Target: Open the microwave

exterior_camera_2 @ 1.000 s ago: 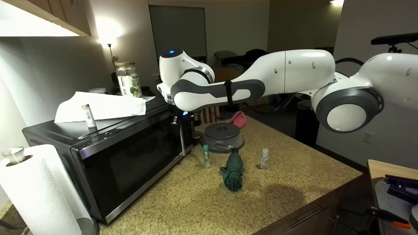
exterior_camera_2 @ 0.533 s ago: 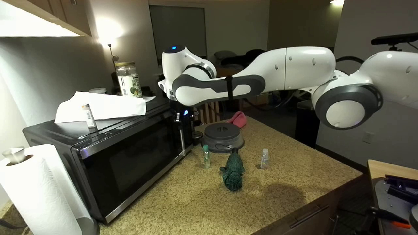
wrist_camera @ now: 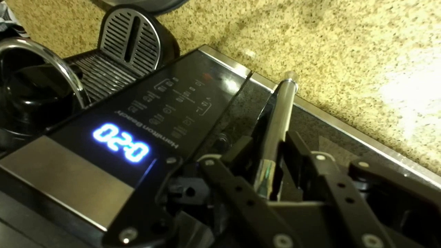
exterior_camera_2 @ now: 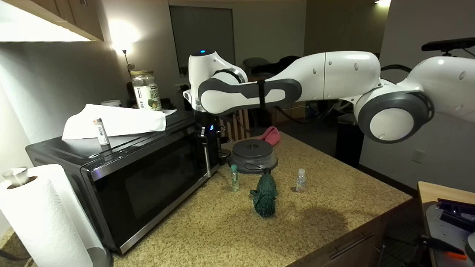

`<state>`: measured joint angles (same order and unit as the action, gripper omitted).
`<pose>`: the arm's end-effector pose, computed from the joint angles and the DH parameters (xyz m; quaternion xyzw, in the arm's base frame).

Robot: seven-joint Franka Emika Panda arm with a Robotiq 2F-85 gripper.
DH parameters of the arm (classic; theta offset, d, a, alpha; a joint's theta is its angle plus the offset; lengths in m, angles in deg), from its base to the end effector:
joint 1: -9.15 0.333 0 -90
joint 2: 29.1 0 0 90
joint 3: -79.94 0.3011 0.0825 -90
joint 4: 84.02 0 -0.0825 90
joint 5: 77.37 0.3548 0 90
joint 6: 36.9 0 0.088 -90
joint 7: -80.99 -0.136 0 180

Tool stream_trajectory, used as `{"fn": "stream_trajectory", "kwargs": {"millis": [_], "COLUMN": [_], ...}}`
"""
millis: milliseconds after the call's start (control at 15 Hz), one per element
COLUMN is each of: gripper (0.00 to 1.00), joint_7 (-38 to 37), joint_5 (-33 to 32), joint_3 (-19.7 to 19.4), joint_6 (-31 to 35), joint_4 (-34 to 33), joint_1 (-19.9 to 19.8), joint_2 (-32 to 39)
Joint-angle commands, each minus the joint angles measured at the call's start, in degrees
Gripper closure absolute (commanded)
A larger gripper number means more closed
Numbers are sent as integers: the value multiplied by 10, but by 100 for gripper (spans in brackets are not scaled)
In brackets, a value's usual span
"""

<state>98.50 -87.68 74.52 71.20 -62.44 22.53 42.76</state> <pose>0.7785 0.1397 0.3046 0.9454 0.2694 0.1199 0.1388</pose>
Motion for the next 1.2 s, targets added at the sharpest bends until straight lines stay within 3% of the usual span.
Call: {"fn": "stream_trajectory", "kwargs": {"millis": [0,267,733,800,933,1000,1067,1133], "gripper": [93,93,93,45,38,58,51,44], "joint_7": [15,14,5,3,-2,5,5,2], "joint_5": [20,19,33,28,15,23,21,22], "joint_3": [24,27,64,63,51,59,57,55], "joint_6": [-46,-64,-211,-216,-203,-221,-221,-201], "joint_4": [48,38,40,35,25,-29,-30,15], "joint_1": [9,17,61,67,82,75,78,81], "joint_2": [-21,-17,-15,-13,-8,27,27,2]}}
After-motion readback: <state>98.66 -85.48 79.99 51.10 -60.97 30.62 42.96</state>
